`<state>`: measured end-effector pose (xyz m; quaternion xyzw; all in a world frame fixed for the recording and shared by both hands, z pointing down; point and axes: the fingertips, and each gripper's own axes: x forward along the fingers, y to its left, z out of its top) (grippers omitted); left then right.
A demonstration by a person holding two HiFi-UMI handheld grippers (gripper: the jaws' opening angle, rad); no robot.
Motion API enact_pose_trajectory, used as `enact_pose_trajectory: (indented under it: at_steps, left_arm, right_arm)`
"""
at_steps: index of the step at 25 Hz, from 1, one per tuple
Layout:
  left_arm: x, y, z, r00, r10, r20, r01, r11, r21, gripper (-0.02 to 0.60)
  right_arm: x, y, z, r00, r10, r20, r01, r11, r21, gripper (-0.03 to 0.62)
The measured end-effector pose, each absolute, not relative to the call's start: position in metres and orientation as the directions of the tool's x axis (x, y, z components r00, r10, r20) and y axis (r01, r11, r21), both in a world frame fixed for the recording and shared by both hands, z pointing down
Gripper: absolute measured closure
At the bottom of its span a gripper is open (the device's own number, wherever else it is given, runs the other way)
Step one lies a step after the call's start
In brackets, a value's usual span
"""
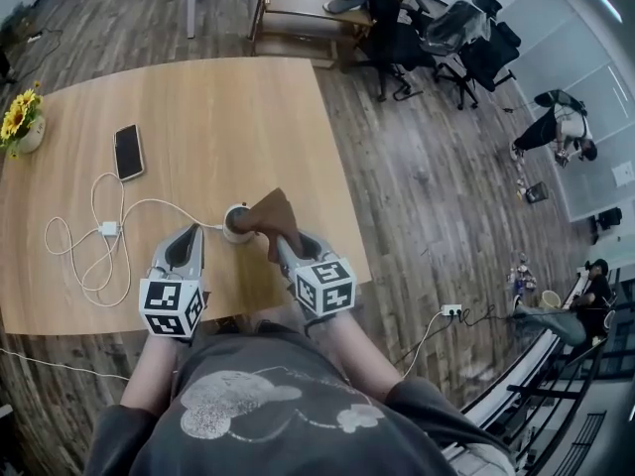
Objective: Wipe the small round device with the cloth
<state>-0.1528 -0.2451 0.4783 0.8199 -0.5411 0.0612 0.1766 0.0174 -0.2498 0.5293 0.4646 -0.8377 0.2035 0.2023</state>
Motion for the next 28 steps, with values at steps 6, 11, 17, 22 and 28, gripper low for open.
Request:
enact_pose_trajectory:
  at_steps: [6, 11, 17, 22, 28]
  left_arm:
    - [-0.150, -0.228, 0.470, 0.358, -0.886, 0.295, -0.928, -0.303, 0.218, 0.563]
    - [-0.145, -0.213, 0.479, 0.331, -0.887, 0.322, -0.938, -0.271, 0.218, 0.563]
    - [-0.141, -0.202, 0.488, 0.310, -0.885, 0.348, -0.946, -0.251, 0.206, 0.563]
    - [-0.140, -0.197, 0.503, 0.300, -0.874, 0.382, -0.949, -0.232, 0.214, 0.563]
    - [-0.139, -0.195, 0.511, 0.302, -0.863, 0.404, -0.949, -0.230, 0.216, 0.563]
  right_arm:
    - [-0.009, -0.232, 0.500, -0.617, -0.645, 0.451, -0.761, 0.635, -0.134, 0.510]
    - [-0.040, -0.217, 0.522, -0.692, -0.522, 0.498, -0.647, 0.754, -0.109, 0.511]
    - [-0.051, -0.217, 0.557, -0.684, -0.448, 0.576, -0.612, 0.782, -0.118, 0.510]
    - [-0.051, -0.214, 0.581, -0.661, -0.414, 0.626, -0.628, 0.762, -0.159, 0.510]
    - [-0.046, -0.217, 0.612, -0.612, -0.362, 0.703, -0.663, 0.719, -0.208, 0.510]
